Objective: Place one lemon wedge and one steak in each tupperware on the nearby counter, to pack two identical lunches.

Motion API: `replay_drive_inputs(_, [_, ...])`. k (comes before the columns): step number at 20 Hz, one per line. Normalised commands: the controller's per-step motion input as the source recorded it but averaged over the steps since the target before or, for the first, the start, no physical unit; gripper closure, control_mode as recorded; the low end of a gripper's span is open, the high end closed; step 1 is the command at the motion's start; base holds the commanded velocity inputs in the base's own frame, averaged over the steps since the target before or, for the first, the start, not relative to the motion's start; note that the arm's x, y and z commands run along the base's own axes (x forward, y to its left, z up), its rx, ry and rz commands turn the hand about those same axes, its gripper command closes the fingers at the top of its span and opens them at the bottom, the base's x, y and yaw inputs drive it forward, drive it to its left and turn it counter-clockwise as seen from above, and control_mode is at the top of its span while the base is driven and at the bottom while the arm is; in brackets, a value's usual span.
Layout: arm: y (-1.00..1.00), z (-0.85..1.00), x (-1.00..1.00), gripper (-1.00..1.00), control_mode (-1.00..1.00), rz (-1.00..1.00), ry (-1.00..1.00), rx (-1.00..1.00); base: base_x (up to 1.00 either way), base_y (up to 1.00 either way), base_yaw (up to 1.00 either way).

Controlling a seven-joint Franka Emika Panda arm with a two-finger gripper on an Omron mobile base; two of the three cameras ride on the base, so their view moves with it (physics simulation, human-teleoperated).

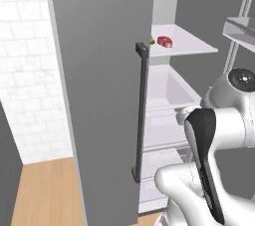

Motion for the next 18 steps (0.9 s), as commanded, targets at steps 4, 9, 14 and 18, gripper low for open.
replay_drive_inputs(4, [0.00, 0.00, 0.00, 1.00, 1.00, 0.00, 0.00, 0.00, -1.00, 0.07, -0.04])
replay_drive_inputs(9, [0.00, 0.00, 0.00, 1.00, 1.00, 0.00, 0.00, 0.00, -0.90, 0.04, -0.51])
replay_drive_inputs(14, [0.00, 0.00, 0.00, 1.00, 1.00, 0.00, 0.00, 0.00, -0.14, 0.09, -0.95])
replay_drive_inputs(18, [0.00, 0.00, 0.00, 1.00, 1.00, 0.00, 0.00, 0.00, -0.01, 0.04, -0.98])
